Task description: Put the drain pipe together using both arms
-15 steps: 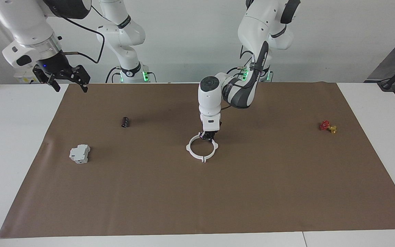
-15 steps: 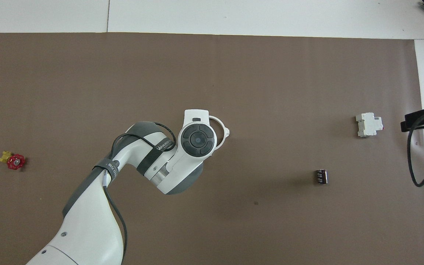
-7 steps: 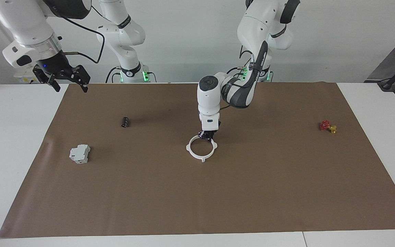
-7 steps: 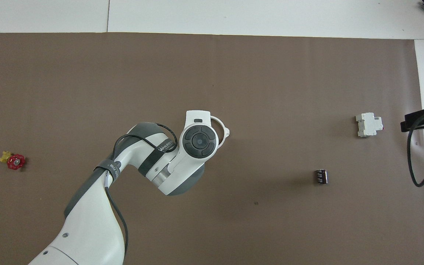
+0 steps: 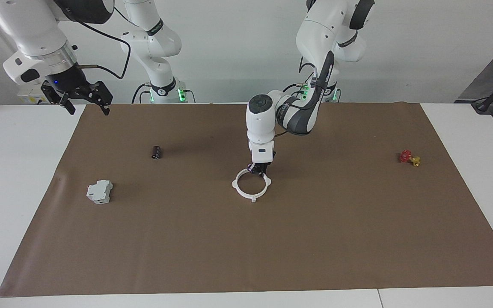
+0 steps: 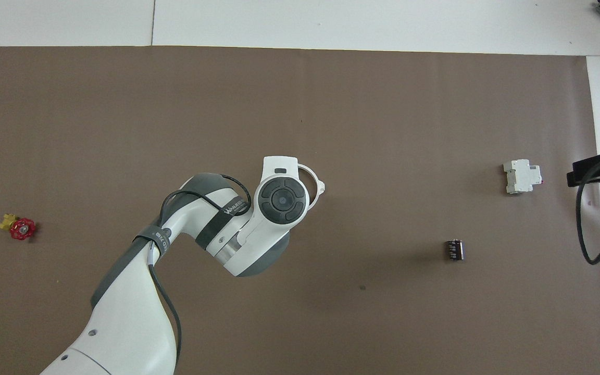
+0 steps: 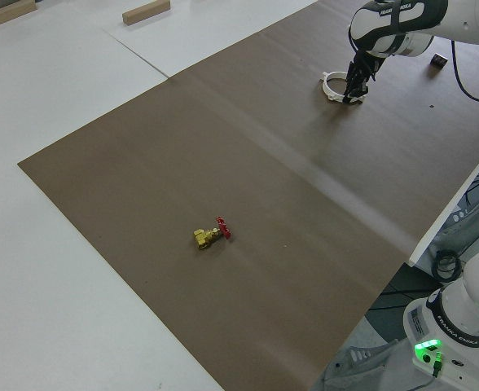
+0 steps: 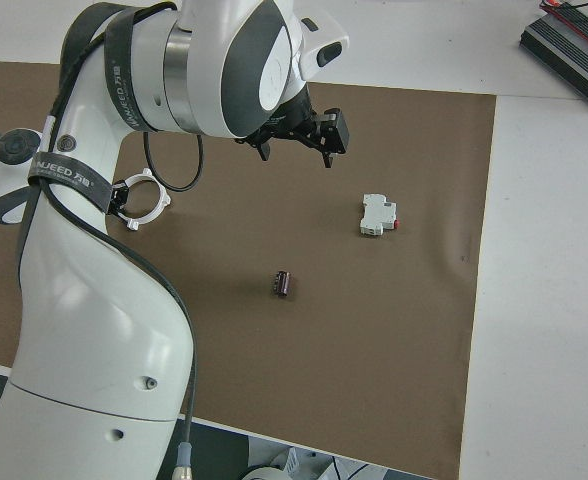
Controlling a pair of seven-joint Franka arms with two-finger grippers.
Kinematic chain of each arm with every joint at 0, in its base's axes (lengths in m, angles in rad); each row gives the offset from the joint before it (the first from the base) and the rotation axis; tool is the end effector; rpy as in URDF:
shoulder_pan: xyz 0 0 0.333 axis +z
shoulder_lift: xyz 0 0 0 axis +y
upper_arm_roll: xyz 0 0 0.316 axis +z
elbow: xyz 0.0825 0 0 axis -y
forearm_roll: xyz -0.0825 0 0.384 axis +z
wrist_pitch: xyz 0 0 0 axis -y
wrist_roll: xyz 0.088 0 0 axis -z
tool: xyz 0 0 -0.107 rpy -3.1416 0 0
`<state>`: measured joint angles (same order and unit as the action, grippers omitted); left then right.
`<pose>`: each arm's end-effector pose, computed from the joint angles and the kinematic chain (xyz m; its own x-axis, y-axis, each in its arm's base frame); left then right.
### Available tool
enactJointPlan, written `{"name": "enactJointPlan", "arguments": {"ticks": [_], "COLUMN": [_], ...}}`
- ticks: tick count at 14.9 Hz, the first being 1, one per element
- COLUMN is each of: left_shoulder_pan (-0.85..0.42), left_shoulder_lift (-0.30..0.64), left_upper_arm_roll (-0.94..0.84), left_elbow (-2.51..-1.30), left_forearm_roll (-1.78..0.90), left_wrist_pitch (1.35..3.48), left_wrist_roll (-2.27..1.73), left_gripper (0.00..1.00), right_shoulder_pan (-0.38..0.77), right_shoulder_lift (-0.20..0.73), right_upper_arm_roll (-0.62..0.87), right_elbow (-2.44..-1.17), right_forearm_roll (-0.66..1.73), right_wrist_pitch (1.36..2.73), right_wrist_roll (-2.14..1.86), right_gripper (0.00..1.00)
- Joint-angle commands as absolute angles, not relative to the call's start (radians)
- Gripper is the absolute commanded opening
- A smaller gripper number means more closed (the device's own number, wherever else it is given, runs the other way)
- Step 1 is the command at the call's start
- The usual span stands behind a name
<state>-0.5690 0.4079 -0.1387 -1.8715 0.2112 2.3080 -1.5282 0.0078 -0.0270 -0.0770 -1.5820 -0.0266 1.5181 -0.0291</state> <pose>0.4908 -0.4072 0.3010 0.7640 0.6363 0.1069 0.6378 -0.7698 0.0239 0.5391 -0.0409 0.6295 0.9984 -0.0413 -0.0377 -0.0405 -0.9989 0.0234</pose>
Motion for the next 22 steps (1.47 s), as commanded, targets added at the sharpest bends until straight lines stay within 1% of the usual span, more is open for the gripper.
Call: {"name": "enactJointPlan", "arguments": {"ticks": [1,9,12,14,16,17,19,22], "left_shoulder_pan": [-0.583,-0.581,-0.574,-0.548,-0.482,-0.456,-0.395,-0.267], "left_shoulder_lift": [0.382,0.382,0.380,0.338,0.237,0.203,0.140,0.059], "left_upper_arm_roll": [-0.124,-0.124,-0.123,-0.123,-0.129,-0.129,-0.127,-0.123], "left_elbow": [-1.905,-1.904,-1.856,-1.824,-1.836,-1.827,-1.821,-1.819], "left_forearm_roll": [0.235,0.233,0.247,0.253,0.247,0.239,0.219,0.180], "left_wrist_pitch": [2.332,2.318,2.235,2.166,2.122,2.064,1.959,1.862], "left_wrist_roll": [-1.545,-1.542,-1.519,-1.477,-1.425,-1.369,-1.208,-0.876], "left_gripper": [1.00,1.00,1.00,1.00,1.00,1.00,1.00,1.00], "right_shoulder_pan": [0.006,0.006,0.006,0.006,0.006,0.006,0.006,0.006], "right_shoulder_lift": [-0.029,-0.029,-0.029,-0.029,-0.029,-0.029,-0.029,-0.029], "right_upper_arm_roll": [-0.077,-0.077,-0.078,-0.078,-0.078,-0.078,-0.078,-0.078], "right_elbow": [-1.588,-1.588,-1.588,-1.588,-1.588,-1.588,-1.588,-1.588], "right_forearm_roll": [-0.026,-0.025,-0.026,-0.026,-0.026,-0.026,-0.026,-0.026], "right_wrist_pitch": [1.517,1.517,1.517,1.517,1.517,1.517,1.517,1.517], "right_wrist_roll": [-0.055,-0.055,-0.055,-0.055,-0.055,-0.055,-0.055,-0.055], "right_gripper": [1.00,1.00,1.00,1.00,1.00,1.00,1.00,1.00]}}
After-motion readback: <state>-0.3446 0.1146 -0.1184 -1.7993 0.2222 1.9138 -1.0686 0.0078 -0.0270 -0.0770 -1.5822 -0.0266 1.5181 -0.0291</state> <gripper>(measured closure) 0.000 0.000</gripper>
